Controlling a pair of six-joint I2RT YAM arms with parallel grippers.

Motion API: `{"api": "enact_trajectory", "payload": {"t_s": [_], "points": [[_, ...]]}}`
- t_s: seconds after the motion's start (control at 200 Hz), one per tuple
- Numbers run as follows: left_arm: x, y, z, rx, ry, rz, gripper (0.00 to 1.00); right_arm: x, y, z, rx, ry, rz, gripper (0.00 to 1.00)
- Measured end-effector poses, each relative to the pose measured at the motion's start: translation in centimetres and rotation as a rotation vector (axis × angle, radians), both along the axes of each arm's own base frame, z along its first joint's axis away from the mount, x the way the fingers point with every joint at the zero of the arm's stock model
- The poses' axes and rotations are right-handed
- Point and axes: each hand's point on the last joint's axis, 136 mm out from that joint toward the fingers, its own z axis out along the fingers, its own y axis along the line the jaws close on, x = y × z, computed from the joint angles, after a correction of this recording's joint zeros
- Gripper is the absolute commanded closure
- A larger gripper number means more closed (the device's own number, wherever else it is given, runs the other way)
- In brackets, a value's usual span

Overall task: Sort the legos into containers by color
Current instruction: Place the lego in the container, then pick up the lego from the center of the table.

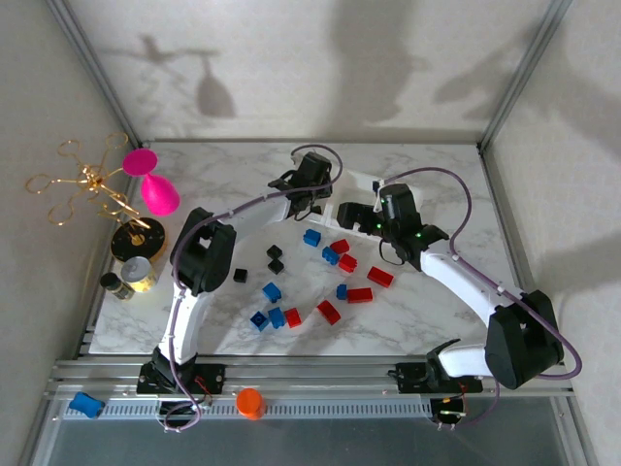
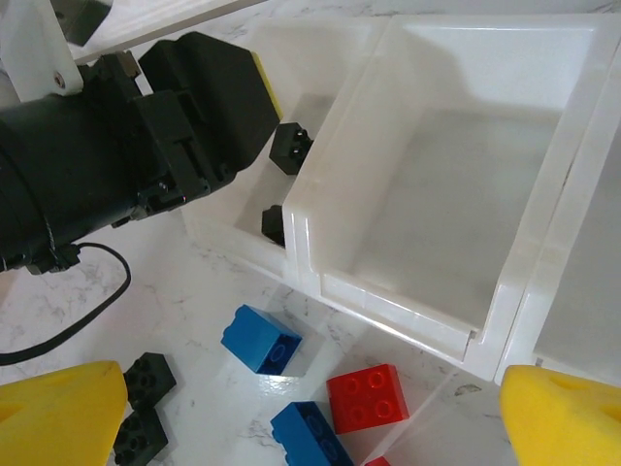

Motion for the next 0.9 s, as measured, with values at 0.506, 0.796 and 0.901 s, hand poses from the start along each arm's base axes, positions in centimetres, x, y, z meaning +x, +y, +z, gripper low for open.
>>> {"api": "enact_trajectory", "payload": {"t_s": [0.506, 0.796, 0.901], "points": [[-7.9, 4.4, 4.9, -0.05, 0.002, -0.036, 0.45, -2.4, 1.9, 1.5, 0.026, -0.019, 0.141, 0.01], [-13.9, 7.7, 0.8, 0.004, 0.107, -0.03, 0.43, -6.6, 4.7, -1.7, 0.0, 0.045, 0.271, 0.01], [-16.0, 8.3, -1.7, 0.043, 0.169, -0.037, 0.42, -8.1, 5.7, -2.8, -0.009, 0.064, 0.315, 0.01]]}}
